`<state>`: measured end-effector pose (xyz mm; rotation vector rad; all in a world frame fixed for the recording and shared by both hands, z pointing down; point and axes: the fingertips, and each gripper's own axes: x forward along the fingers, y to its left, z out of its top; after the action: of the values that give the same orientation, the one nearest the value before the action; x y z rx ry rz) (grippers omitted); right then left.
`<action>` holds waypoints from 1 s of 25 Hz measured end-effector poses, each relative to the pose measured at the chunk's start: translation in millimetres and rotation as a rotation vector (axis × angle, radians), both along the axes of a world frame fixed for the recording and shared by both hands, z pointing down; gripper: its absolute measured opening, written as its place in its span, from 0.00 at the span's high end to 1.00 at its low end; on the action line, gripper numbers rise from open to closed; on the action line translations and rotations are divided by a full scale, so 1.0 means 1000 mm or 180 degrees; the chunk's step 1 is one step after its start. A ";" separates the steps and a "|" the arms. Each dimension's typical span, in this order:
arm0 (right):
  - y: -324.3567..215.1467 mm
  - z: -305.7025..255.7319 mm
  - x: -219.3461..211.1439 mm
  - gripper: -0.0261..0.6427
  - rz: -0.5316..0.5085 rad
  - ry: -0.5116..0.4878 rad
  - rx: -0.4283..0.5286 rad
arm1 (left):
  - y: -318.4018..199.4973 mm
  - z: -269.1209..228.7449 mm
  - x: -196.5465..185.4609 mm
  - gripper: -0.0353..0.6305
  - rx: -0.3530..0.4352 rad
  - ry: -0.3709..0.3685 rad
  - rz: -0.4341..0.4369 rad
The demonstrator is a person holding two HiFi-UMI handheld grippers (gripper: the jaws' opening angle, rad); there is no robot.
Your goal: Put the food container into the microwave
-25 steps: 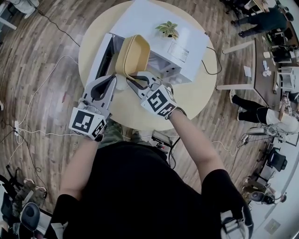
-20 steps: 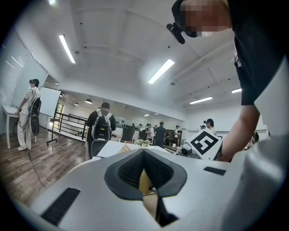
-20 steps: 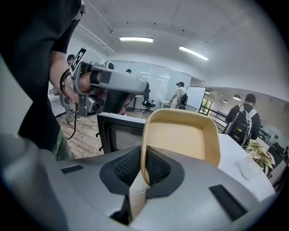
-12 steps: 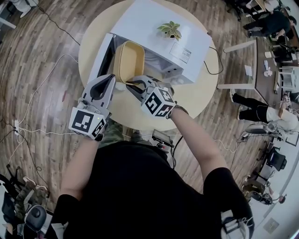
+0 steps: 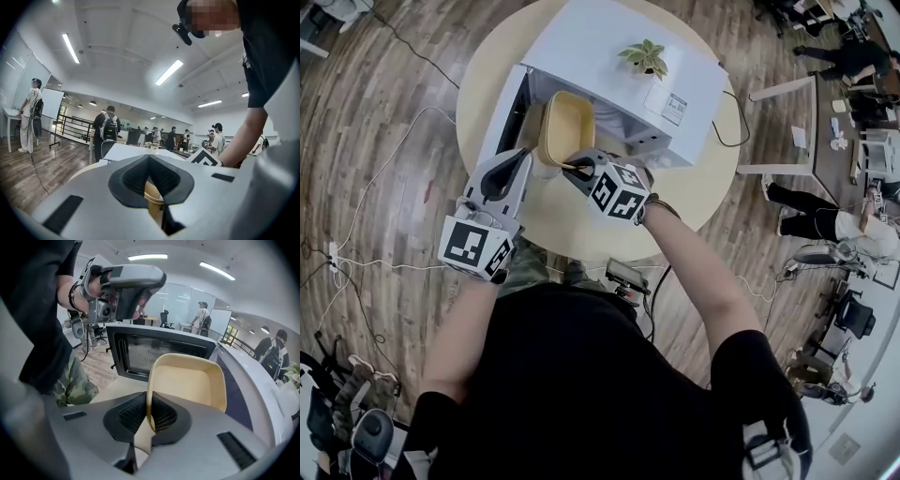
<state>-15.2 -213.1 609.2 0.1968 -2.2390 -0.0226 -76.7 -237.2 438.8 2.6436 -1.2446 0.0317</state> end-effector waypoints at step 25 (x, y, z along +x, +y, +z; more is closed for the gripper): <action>-0.060 0.073 0.042 0.92 0.0384 0.0912 -0.0376 | -0.005 0.013 -0.003 0.92 -0.0046 0.0041 0.0171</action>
<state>27.1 -273.6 681.9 0.2476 -1.9333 0.1381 -79.8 -242.4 451.8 2.6602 -1.1647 0.0320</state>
